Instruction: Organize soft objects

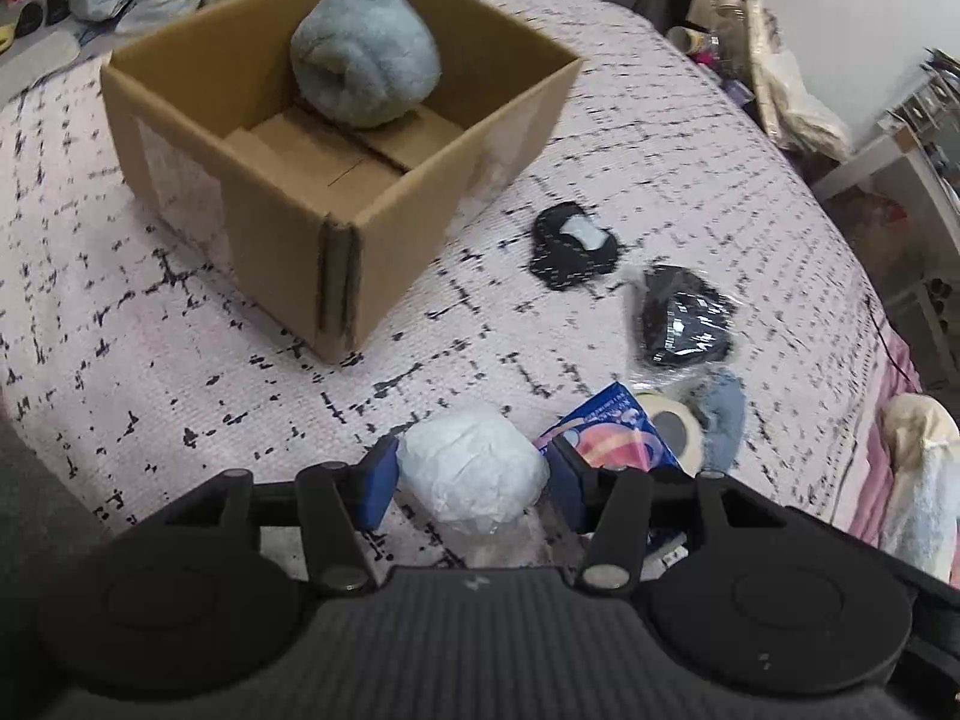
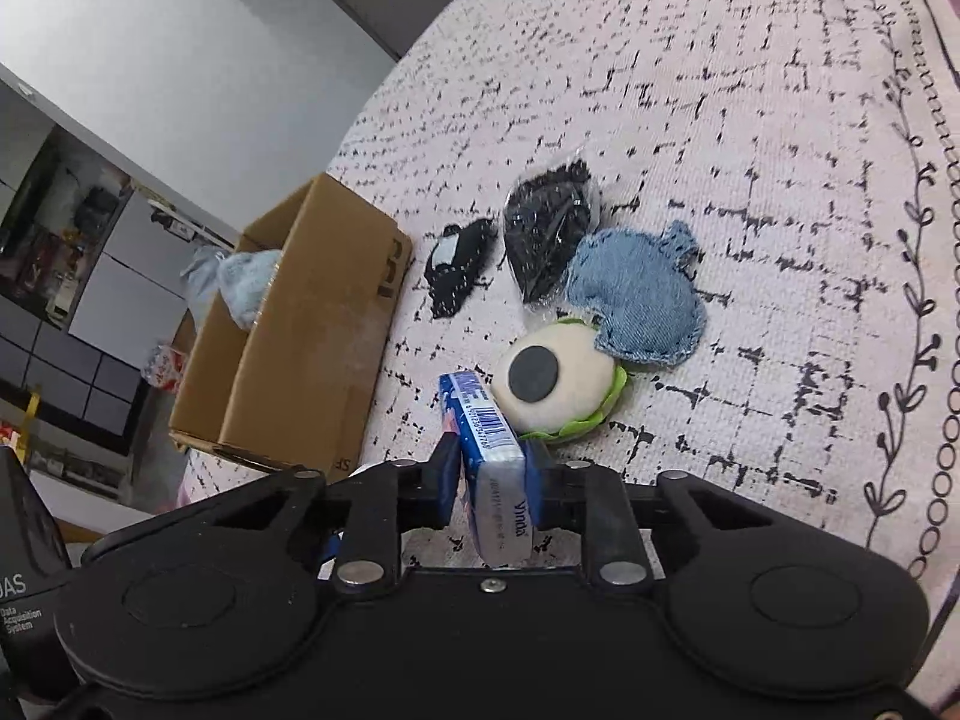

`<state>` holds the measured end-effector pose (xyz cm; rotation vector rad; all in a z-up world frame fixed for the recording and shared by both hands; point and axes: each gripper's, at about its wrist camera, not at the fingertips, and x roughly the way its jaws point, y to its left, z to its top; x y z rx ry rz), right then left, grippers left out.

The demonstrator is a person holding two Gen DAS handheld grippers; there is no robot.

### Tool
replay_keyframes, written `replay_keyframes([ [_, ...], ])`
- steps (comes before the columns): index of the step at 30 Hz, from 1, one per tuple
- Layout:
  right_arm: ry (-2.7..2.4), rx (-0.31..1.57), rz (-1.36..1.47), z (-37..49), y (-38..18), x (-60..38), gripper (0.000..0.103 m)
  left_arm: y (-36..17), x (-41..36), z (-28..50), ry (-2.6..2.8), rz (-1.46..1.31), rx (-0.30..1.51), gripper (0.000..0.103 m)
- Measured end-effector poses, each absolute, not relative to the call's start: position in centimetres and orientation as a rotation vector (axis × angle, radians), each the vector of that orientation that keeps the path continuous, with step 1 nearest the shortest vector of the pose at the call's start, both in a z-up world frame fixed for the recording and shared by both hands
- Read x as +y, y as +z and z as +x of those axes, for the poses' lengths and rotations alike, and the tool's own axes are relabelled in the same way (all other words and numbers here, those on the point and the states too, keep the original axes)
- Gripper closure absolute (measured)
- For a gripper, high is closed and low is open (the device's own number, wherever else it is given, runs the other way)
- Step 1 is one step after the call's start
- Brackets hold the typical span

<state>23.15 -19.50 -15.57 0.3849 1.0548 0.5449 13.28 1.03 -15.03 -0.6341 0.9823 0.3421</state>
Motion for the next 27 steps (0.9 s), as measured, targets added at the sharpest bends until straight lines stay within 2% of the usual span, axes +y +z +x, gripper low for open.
replay_keyframes([
  [17,0.589,0.896,0.460,22.3,-11.9,-20.8,0.083,-8.8,1.0,13.2,0.236,-0.555,0.903,0.050],
  [27,0.595,0.872,0.458,22.5,-11.6,-19.8,0.083,-6.5,3.5,14.0,0.204,-0.509,0.855,0.050],
])
